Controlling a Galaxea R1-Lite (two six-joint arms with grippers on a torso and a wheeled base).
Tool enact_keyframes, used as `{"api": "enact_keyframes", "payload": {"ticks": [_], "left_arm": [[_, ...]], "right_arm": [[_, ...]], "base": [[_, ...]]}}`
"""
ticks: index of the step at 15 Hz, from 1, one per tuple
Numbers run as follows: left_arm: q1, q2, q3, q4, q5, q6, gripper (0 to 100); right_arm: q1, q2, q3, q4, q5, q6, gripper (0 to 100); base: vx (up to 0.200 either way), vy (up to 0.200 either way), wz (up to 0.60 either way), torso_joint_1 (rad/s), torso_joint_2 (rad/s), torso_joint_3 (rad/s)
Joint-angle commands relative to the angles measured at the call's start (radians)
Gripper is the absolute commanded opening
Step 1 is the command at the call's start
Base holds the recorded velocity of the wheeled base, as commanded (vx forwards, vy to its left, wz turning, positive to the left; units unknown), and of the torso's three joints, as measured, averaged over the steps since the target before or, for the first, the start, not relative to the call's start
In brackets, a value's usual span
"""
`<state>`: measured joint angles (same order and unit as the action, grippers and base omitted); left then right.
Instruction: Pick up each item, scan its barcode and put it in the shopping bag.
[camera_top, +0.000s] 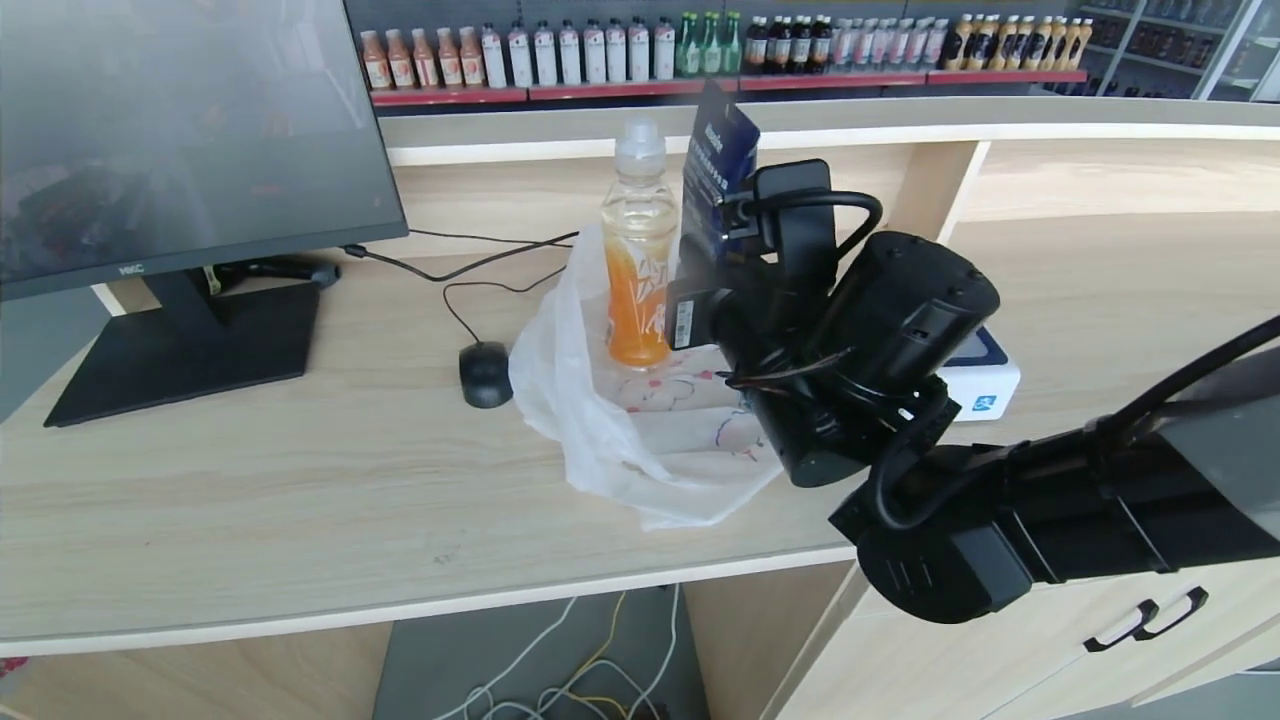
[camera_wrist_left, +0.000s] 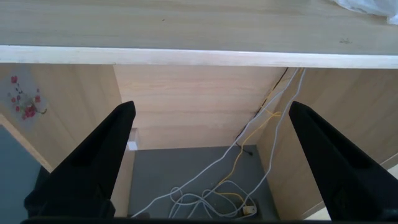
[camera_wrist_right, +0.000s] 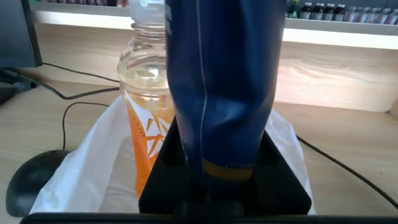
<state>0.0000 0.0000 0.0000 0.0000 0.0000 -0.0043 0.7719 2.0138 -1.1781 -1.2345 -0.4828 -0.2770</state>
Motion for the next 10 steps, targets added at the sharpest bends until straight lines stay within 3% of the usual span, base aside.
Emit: {"api": "enact_keyframes", "payload": {"ticks": [1, 10], "left_arm": [[0.000, 0.000, 0.000, 0.000, 0.000, 0.000, 100], [0.000, 0.000, 0.000, 0.000, 0.000, 0.000, 100]], "right_arm": [[-0.003, -0.003, 0.023, -0.007, -0.008, 0.018, 0], [-0.005, 0.013, 0.063, -0.007, -0.017, 0.084, 0]], "base": [[0.000, 0.000, 0.00, 0.000, 0.00, 0.000], [0.000, 0.000, 0.00, 0.000, 0.00, 0.000]]}}
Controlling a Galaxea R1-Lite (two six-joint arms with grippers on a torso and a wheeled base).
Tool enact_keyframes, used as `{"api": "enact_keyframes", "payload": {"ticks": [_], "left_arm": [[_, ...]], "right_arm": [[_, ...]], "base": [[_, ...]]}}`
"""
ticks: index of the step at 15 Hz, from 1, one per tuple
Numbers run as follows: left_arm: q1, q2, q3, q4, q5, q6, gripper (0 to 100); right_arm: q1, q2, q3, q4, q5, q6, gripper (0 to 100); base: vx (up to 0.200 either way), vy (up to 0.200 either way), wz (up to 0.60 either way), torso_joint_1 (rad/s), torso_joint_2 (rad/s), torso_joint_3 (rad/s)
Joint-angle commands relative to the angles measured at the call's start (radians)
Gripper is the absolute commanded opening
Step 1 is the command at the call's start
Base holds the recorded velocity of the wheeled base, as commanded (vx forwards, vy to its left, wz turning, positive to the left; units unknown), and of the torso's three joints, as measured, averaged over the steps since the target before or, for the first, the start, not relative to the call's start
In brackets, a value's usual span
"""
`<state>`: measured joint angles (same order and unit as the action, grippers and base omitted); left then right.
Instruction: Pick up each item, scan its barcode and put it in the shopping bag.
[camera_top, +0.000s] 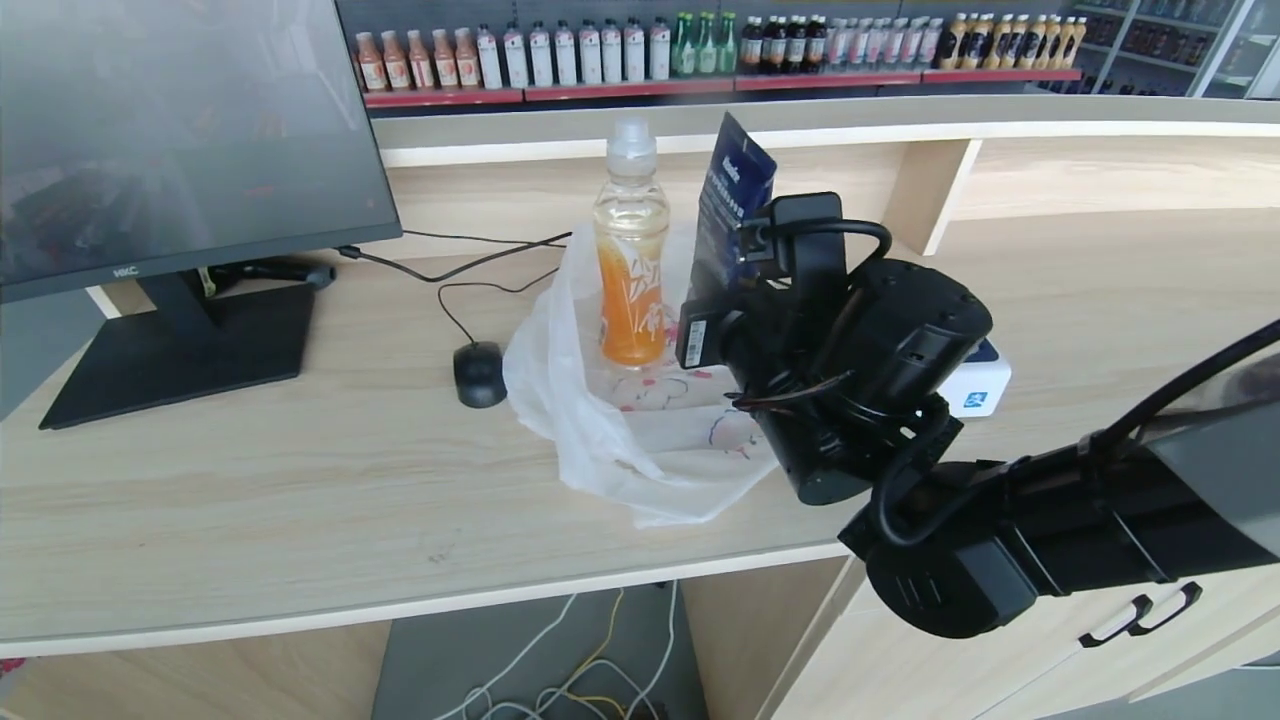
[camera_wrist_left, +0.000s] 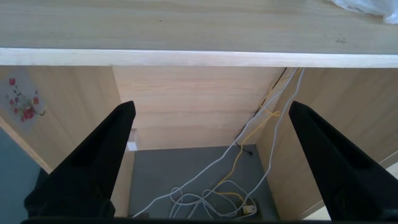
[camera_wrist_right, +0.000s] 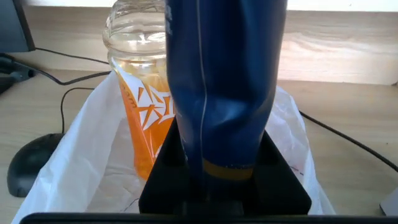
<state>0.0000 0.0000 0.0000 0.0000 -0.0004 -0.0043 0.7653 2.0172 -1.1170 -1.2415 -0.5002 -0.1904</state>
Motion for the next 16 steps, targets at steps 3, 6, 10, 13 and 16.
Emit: {"api": "enact_keyframes", "payload": {"ticks": [3, 6, 10, 13, 16], "left_arm": [[0.000, 0.000, 0.000, 0.000, 0.000, 0.000, 100], [0.000, 0.000, 0.000, 0.002, 0.000, 0.000, 100], [0.000, 0.000, 0.000, 0.000, 0.000, 0.000, 100], [0.000, 0.000, 0.000, 0.000, 0.000, 0.000, 100], [0.000, 0.000, 0.000, 0.000, 0.000, 0.000, 100]], "right_arm": [[-0.026, 0.008, 0.091, 0.000, 0.000, 0.045, 0], [-0.046, 0.026, 0.089, 0.002, 0.003, 0.074, 0], [-0.057, 0.037, 0.072, 0.004, 0.006, 0.088, 0], [-0.060, 0.049, 0.043, 0.010, 0.008, 0.086, 0], [-0.070, 0.067, 0.008, 0.014, 0.008, 0.085, 0]], "base": [[0.000, 0.000, 0.00, 0.000, 0.00, 0.000], [0.000, 0.000, 0.00, 0.000, 0.00, 0.000], [0.000, 0.000, 0.00, 0.000, 0.00, 0.000], [0.000, 0.000, 0.00, 0.000, 0.00, 0.000], [0.000, 0.000, 0.00, 0.000, 0.00, 0.000]]}}
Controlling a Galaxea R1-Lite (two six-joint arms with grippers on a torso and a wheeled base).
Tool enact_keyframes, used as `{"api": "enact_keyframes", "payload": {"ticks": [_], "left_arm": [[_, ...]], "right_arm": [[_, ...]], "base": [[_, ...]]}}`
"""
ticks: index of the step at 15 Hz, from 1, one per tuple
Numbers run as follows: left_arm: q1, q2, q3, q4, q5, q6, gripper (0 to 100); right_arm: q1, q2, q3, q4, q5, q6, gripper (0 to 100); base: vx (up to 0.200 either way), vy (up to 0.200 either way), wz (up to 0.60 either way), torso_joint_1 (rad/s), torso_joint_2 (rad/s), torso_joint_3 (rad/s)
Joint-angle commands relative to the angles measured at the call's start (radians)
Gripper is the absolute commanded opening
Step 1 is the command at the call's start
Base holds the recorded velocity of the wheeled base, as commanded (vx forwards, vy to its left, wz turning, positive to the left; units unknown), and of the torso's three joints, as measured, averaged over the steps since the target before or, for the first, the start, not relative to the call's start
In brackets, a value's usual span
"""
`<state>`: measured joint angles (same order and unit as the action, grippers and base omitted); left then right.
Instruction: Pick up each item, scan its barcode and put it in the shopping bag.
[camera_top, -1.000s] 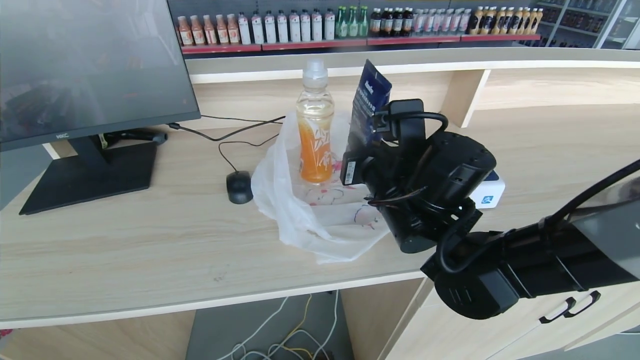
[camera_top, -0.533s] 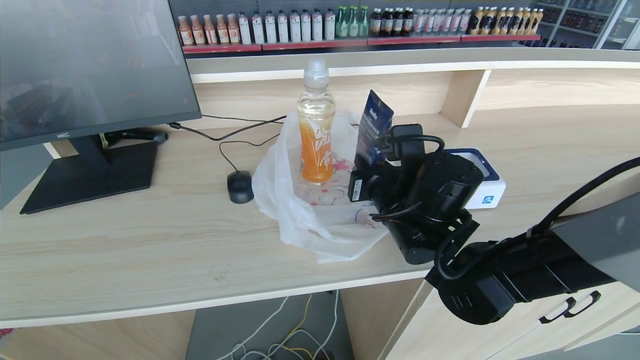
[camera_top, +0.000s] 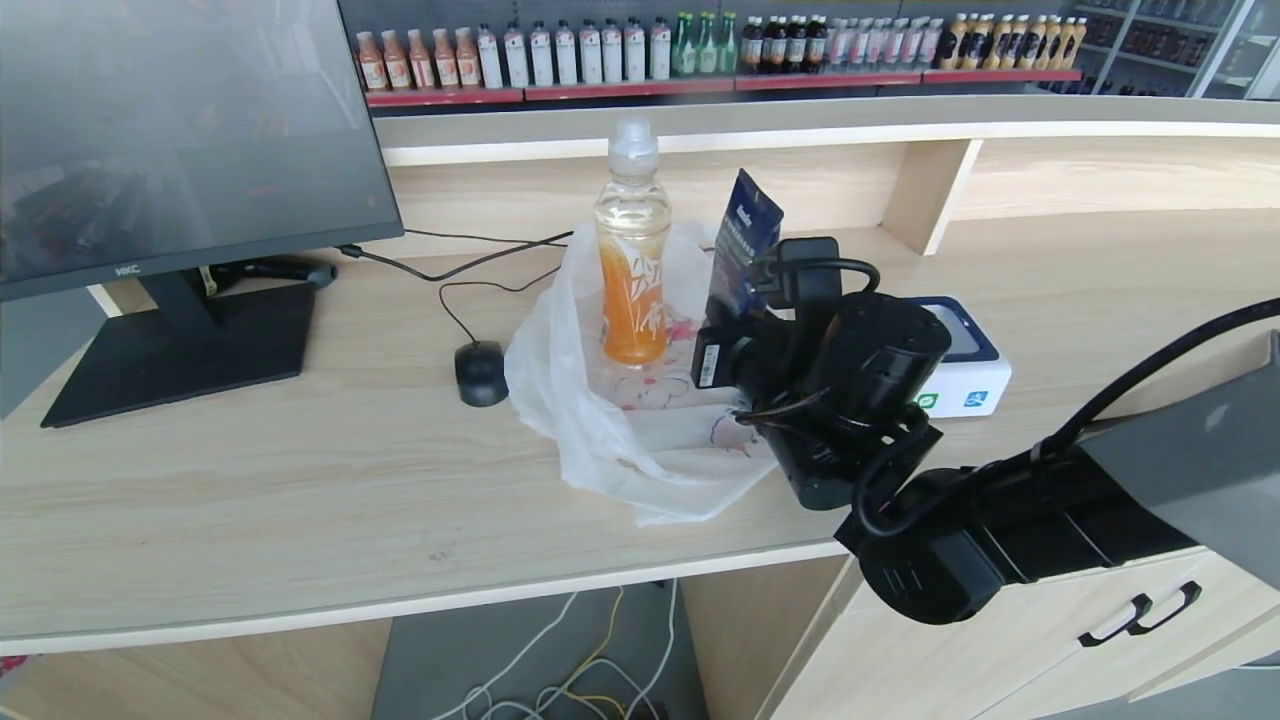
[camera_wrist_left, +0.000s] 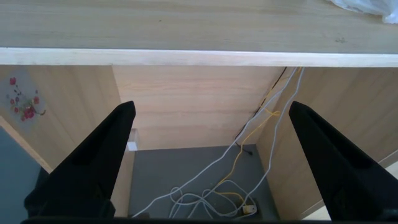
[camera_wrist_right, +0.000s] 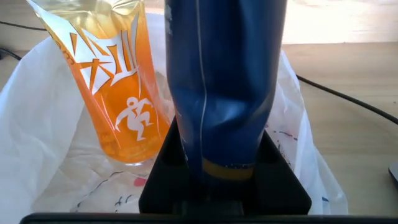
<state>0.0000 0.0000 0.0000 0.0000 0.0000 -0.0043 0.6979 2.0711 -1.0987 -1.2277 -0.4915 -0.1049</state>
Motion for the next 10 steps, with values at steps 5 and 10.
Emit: {"api": "enact_keyframes", "payload": {"ticks": [5, 10], "left_arm": [[0.000, 0.000, 0.000, 0.000, 0.000, 0.000, 100], [0.000, 0.000, 0.000, 0.000, 0.000, 0.000, 100]], "right_arm": [[-0.041, 0.041, -0.069, 0.054, -0.002, 0.001, 0], [-0.028, 0.043, -0.073, 0.054, -0.004, 0.004, 0]], "base": [[0.000, 0.000, 0.00, 0.000, 0.00, 0.000], [0.000, 0.000, 0.00, 0.000, 0.00, 0.000]]}}
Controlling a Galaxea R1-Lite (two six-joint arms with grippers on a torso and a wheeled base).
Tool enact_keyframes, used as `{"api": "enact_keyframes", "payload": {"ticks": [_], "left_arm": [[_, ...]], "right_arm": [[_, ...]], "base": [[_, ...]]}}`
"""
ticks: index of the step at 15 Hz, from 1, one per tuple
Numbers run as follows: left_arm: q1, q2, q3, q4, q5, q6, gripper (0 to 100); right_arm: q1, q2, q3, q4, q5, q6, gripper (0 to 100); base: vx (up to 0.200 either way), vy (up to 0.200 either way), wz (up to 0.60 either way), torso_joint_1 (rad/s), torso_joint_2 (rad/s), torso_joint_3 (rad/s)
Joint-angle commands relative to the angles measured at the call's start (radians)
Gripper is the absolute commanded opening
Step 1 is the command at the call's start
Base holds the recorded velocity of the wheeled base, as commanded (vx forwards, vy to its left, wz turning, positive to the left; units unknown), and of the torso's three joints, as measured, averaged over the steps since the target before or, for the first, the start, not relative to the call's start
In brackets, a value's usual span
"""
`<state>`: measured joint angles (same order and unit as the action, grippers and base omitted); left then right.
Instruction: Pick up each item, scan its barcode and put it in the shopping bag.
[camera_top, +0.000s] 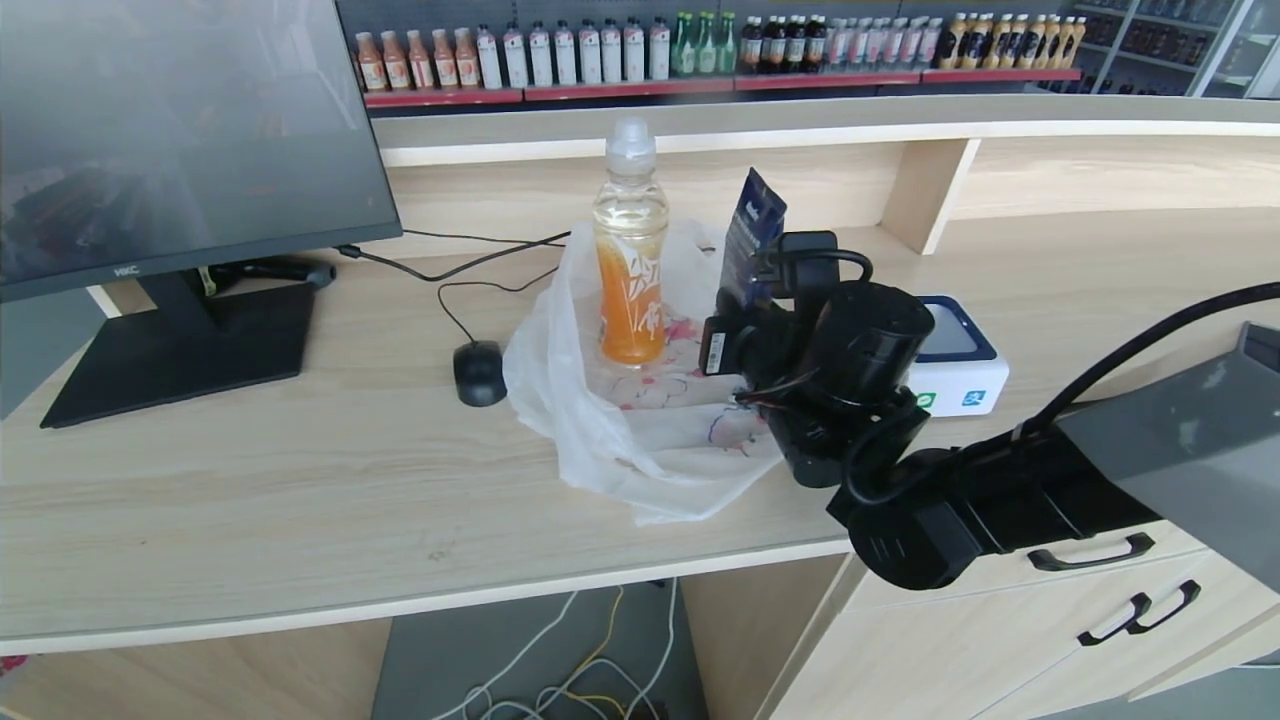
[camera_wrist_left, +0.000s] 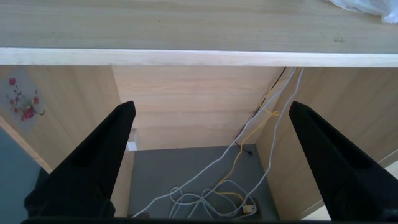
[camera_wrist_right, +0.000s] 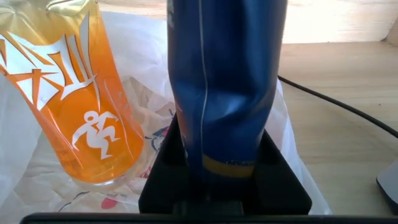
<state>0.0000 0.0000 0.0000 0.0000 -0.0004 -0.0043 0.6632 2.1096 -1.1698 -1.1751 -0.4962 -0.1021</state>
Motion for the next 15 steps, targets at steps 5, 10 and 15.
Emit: {"api": "enact_keyframes", "payload": {"ticks": [5, 10, 15], "left_arm": [[0.000, 0.000, 0.000, 0.000, 0.000, 0.000, 100], [0.000, 0.000, 0.000, 0.000, 0.000, 0.000, 100], [0.000, 0.000, 0.000, 0.000, 0.000, 0.000, 100]], "right_arm": [[0.016, 0.009, -0.002, 0.002, -0.002, -0.001, 0], [0.016, 0.007, -0.001, 0.000, -0.002, -0.001, 0], [0.013, 0.012, 0.005, 0.000, -0.004, -0.004, 0]], "base": [[0.000, 0.000, 0.00, 0.000, 0.00, 0.000], [0.000, 0.000, 0.00, 0.000, 0.00, 0.000], [0.000, 0.000, 0.00, 0.000, 0.00, 0.000]]}}
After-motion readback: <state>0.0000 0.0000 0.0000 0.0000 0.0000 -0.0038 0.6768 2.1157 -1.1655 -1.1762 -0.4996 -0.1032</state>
